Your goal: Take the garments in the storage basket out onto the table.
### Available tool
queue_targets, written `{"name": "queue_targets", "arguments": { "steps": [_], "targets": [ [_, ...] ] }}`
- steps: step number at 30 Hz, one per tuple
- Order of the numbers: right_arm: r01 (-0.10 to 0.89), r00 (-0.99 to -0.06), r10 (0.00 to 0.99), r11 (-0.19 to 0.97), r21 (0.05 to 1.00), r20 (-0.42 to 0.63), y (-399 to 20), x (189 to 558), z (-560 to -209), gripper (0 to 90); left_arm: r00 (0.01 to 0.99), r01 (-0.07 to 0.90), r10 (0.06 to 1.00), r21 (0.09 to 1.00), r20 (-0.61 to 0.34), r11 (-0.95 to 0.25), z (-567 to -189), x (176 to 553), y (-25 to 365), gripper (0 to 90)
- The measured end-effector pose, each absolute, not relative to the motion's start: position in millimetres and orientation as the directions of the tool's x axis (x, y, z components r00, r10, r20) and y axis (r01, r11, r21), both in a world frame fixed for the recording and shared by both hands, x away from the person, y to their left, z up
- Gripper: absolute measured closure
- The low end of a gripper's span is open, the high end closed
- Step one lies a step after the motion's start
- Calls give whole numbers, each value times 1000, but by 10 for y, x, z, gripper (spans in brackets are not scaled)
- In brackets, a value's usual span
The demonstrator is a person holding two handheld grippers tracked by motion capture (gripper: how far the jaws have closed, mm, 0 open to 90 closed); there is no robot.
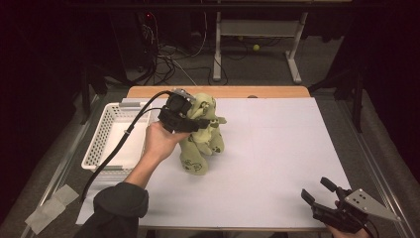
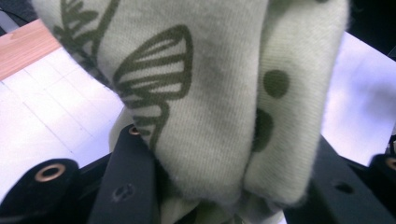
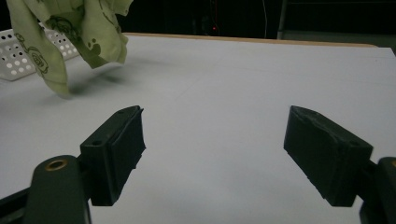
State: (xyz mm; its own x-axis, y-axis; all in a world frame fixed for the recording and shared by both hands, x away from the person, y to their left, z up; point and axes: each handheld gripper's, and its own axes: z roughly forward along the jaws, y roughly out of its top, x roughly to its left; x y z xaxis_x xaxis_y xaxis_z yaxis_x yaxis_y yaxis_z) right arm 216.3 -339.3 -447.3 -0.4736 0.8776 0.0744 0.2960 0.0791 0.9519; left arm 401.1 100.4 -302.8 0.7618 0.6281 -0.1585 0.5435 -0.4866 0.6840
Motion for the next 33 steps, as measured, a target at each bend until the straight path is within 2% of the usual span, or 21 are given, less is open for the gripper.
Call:
{"name": "queue_targets", "arguments": {
  "steps": [11, 33],
  "targets": [
    [296, -476, 876, 81, 952, 74, -3401, 2170, -4476, 206, 763, 540, 629, 681, -147, -495, -3203, 4097, 917, 596],
    [298, -476, 876, 77, 951, 78, -3400, 2169, -4476, 206, 718, 595, 678, 644, -156, -482, -3607, 4244, 965, 565]
  ]
}}
